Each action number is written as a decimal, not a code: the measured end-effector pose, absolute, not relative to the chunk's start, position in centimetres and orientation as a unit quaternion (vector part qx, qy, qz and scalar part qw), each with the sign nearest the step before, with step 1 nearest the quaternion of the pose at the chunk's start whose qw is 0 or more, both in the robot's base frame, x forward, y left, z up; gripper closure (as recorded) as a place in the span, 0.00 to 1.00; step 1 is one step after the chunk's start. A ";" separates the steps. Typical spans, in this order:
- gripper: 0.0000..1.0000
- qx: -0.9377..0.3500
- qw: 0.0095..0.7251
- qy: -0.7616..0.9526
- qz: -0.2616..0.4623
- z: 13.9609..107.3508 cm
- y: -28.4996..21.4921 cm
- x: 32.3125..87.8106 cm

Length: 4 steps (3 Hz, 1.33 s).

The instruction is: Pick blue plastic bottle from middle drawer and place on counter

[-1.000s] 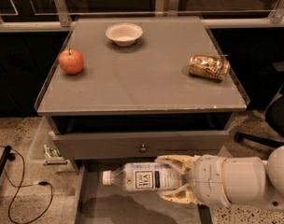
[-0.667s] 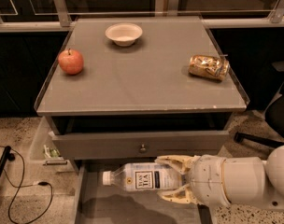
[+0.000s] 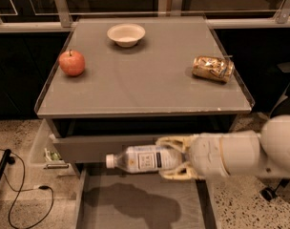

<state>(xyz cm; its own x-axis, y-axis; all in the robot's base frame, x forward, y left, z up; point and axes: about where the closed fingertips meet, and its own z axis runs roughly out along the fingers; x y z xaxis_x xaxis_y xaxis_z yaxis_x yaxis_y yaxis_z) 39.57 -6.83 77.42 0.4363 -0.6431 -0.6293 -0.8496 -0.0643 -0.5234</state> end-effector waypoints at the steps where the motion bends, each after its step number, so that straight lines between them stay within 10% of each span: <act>1: 1.00 -0.727 0.455 0.498 0.127 79.6 -5.5 45.4; 4: 1.00 -0.744 0.464 0.456 0.152 85.2 -1.9 49.7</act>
Offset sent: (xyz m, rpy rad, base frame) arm 0.1517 0.0771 0.0892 0.0996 -0.0334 0.1932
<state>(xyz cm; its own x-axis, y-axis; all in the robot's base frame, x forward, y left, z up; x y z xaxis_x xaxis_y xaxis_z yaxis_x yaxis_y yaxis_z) 49.69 -1.89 85.19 0.5371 -0.5375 -0.6502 -0.8203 -0.1529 -0.5512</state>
